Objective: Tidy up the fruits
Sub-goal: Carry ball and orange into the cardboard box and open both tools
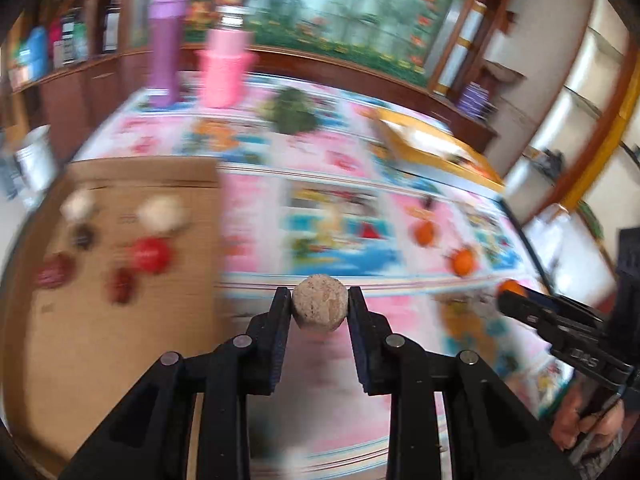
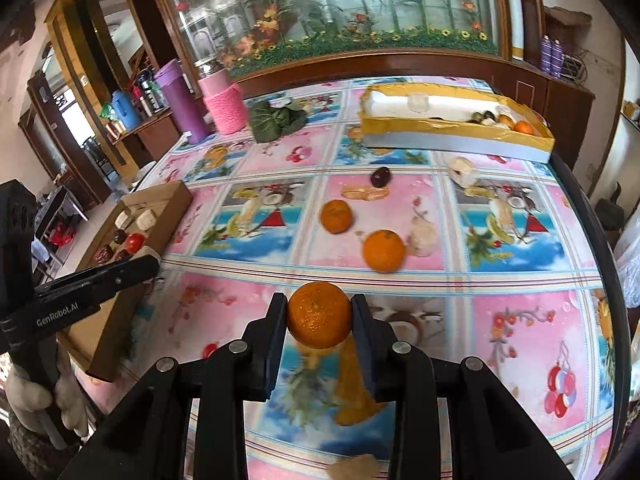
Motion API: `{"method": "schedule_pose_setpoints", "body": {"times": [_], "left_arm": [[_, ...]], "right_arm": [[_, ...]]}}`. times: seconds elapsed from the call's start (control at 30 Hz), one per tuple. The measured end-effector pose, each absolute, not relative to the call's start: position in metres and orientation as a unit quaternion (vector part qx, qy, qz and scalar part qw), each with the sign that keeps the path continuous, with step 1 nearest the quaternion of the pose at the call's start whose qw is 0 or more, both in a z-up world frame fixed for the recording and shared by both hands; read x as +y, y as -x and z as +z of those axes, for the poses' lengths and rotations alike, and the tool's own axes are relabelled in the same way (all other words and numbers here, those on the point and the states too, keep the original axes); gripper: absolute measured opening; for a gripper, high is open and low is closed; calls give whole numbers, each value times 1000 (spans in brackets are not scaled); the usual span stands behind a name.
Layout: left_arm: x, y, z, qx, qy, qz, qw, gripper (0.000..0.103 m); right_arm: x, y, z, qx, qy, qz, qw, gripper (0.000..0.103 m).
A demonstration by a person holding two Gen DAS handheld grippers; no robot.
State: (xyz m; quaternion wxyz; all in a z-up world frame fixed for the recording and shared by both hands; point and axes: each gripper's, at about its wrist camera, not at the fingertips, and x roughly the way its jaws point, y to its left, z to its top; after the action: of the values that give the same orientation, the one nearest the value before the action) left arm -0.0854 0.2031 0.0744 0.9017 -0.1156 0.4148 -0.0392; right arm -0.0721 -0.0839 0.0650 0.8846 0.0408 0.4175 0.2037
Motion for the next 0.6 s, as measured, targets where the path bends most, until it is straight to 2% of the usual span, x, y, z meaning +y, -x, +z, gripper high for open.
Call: {"method": "schedule_pose_setpoints", "body": {"times": [0.3, 0.6], "left_arm": [[315, 88, 52, 468, 98, 108, 871, 27], [347, 70, 29, 510, 110, 110, 846, 27]], "right_arm": [[63, 81, 80, 407, 33, 314, 857, 35], [188, 60, 44, 444, 98, 356, 816, 35]]}}
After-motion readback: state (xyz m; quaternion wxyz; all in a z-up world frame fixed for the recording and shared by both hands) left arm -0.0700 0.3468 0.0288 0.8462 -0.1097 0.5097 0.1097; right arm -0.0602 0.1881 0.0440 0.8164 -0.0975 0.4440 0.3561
